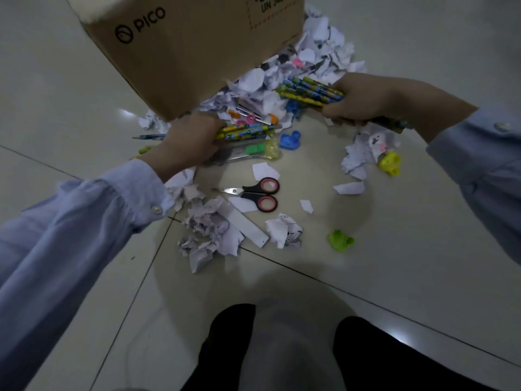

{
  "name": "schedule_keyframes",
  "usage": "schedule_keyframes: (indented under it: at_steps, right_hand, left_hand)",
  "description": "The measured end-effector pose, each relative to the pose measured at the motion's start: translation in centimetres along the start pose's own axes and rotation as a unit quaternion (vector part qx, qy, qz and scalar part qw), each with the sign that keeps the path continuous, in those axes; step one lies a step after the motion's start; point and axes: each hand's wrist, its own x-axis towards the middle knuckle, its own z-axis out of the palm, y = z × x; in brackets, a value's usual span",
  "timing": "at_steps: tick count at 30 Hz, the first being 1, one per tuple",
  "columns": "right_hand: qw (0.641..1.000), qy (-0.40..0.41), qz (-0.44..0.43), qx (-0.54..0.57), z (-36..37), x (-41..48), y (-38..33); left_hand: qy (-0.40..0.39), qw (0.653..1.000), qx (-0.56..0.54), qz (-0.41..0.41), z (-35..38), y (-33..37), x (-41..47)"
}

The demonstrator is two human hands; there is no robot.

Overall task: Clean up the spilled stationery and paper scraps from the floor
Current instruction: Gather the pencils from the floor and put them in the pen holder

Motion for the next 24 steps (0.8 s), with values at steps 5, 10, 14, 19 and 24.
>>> schedule_keyframes:
  at_steps: [5,10,14,19,24]
  right_hand:
    - [0.995,0.018,0.03,0.092,0.5,-1.0,1.0]
    - [0.977,0.012,0.041,0.209,1.2,-1.2,2.3]
    - [0.965,0.032,0.046,0.255,1.1,-2.1,2.5]
    - [0.941,0.038,0.045,0.333,0.5,-3.8,2.7]
    - [0.899,0.071,0.072,0.425,-0.2,-5.7,2.4]
  left_hand:
    - [-0.016,0.998,0.061,0.022,-0.3,0.9,0.9]
    - [-0.018,0.996,0.08,0.044,-0.1,0.8,0.8]
    - [-0.032,0.995,0.078,0.045,-0.9,1.4,0.6]
    - [-0.025,0.999,0.022,0.043,-2.8,2.4,0.4]
    - [-0.032,0.996,-0.078,0.025,-5.4,3.4,0.7]
